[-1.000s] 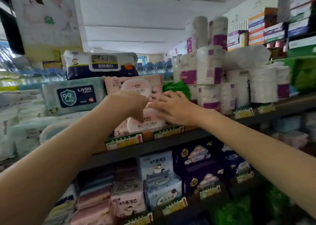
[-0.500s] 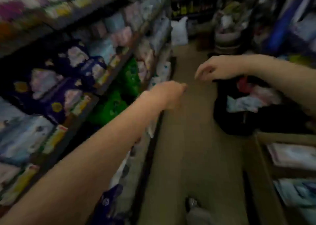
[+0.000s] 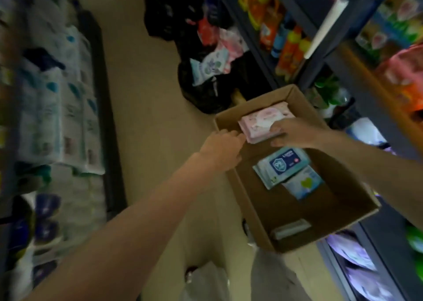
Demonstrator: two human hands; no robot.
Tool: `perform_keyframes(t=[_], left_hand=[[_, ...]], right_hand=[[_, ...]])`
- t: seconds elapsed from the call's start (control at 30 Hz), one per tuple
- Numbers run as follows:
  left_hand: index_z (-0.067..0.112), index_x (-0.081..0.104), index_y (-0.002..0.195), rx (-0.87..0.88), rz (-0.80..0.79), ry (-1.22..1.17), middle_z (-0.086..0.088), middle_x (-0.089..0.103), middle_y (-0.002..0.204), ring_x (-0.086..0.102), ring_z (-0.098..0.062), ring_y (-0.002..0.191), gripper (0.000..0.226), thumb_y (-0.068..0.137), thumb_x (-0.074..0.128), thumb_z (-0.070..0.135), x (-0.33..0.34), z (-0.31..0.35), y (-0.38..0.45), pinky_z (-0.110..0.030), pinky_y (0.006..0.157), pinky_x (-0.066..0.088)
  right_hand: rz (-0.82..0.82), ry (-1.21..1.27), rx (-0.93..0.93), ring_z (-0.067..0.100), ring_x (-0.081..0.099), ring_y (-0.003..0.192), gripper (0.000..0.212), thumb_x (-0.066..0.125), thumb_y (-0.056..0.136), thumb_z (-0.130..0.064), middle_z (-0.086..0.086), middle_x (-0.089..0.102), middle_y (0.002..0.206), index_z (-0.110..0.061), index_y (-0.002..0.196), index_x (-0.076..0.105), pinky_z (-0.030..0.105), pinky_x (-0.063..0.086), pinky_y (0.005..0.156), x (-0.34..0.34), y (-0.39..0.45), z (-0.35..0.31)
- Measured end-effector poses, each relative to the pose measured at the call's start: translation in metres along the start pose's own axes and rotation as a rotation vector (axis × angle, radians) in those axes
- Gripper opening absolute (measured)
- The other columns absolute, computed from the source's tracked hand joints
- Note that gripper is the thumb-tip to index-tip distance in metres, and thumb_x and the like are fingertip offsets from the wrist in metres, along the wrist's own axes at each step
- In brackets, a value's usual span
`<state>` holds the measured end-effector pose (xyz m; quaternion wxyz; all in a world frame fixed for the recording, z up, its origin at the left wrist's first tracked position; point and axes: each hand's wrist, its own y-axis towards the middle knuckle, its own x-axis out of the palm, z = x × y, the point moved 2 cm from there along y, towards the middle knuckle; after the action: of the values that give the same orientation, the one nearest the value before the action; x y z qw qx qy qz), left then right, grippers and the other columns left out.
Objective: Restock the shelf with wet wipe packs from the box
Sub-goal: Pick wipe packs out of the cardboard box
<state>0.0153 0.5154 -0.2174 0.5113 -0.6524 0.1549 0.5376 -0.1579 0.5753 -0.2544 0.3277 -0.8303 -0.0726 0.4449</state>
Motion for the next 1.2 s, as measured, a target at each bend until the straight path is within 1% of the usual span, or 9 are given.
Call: perform_keyframes(t=[0.13,0.27,0.43,0.57,0.73,0.93,1.0,1.1,1.2], left_hand=[[0.013,0.031,0.137,-0.081,-0.043,0.009,-0.011,0.038,0.138,0.039,-0.031,0.126,0.048,0.092,0.046,0.021,0.032,-0.003,0.08,-0.042,0.104,0.034],[0.015,0.031,0.139,0.056,0.0,0.184,-0.009,0.038,0.141,0.036,-0.028,0.13,0.052,0.091,0.049,0.022,0.067,-0.001,0.13,-0.043,0.112,0.02],[0.015,0.033,0.136,-0.03,0.103,0.102,-0.008,0.04,0.138,0.037,-0.027,0.128,0.049,0.09,0.049,0.025,0.102,-0.002,0.165,-0.043,0.111,0.02],[0.017,0.033,0.138,-0.06,0.054,0.059,-0.006,0.041,0.137,0.037,-0.026,0.128,0.052,0.09,0.05,0.026,0.121,-0.003,0.168,-0.043,0.111,0.018],[0.014,0.03,0.138,-0.122,0.062,0.015,-0.007,0.04,0.139,0.039,-0.025,0.128,0.052,0.091,0.049,0.025,0.123,0.003,0.152,-0.043,0.112,0.017],[0.011,-0.013,0.147,-0.226,0.167,0.022,-0.012,-0.004,0.157,0.002,-0.03,0.145,0.098,0.085,0.057,0.042,0.105,0.001,0.119,-0.049,0.116,0.007],[0.013,-0.016,0.147,-0.27,0.272,0.066,-0.016,-0.01,0.157,-0.002,-0.032,0.145,0.108,0.08,0.061,0.049,0.082,-0.006,0.102,-0.054,0.114,0.009],[0.017,0.015,0.147,-0.41,0.62,0.139,-0.015,0.023,0.154,0.023,-0.034,0.141,0.107,0.066,0.069,0.06,0.04,-0.03,0.065,-0.056,0.105,0.031],[0.018,0.037,0.136,-0.498,0.792,0.145,-0.009,0.053,0.135,0.048,-0.035,0.125,0.092,0.062,0.064,0.066,-0.005,-0.065,0.005,-0.052,0.092,0.045]], right_hand=[[-0.097,-0.163,-0.056,0.024,0.016,0.144,0.096,0.073,0.077,-0.034,0.008,0.012,0.157,-0.008,0.148,0.014,0.032,0.02,0.114,0.023,0.079,0.071],[-0.046,-0.36,-0.146,0.025,0.014,0.144,0.099,0.074,0.076,-0.027,0.012,0.011,0.157,-0.005,0.148,0.009,0.031,0.013,0.116,0.031,0.163,0.11],[0.04,-0.519,-0.153,0.03,0.007,0.144,0.125,0.083,0.061,-0.039,0.01,0.006,0.156,-0.011,0.149,-0.001,0.047,0.011,0.117,0.057,0.237,0.132],[0.177,-0.652,-0.213,0.034,0.024,0.131,0.102,0.076,0.067,-0.043,0.012,0.024,0.145,-0.014,0.145,0.017,0.048,0.026,0.105,0.069,0.236,0.123],[0.14,-0.656,-0.213,0.029,0.033,0.123,0.088,0.076,0.066,-0.041,0.007,0.033,0.136,-0.016,0.135,0.029,0.045,0.031,0.1,0.08,0.195,0.117],[0.278,-0.531,-0.302,0.028,0.038,0.116,0.081,0.078,0.062,-0.04,0.005,0.04,0.126,-0.015,0.129,0.038,0.04,0.03,0.092,0.036,0.128,0.067],[0.381,-0.559,-0.369,0.03,0.041,0.111,0.082,0.08,0.058,-0.037,0.007,0.044,0.122,-0.014,0.126,0.042,0.04,0.032,0.088,0.012,0.104,0.032],[0.563,-0.668,-0.539,0.032,0.047,0.097,0.076,0.08,0.048,-0.034,0.008,0.052,0.11,-0.011,0.115,0.051,0.04,0.038,0.077,-0.024,0.068,-0.039],[0.741,-0.696,-0.732,0.034,0.052,0.092,0.071,0.079,0.046,-0.034,0.01,0.057,0.104,-0.008,0.107,0.055,0.041,0.043,0.073,-0.053,0.023,-0.128]])
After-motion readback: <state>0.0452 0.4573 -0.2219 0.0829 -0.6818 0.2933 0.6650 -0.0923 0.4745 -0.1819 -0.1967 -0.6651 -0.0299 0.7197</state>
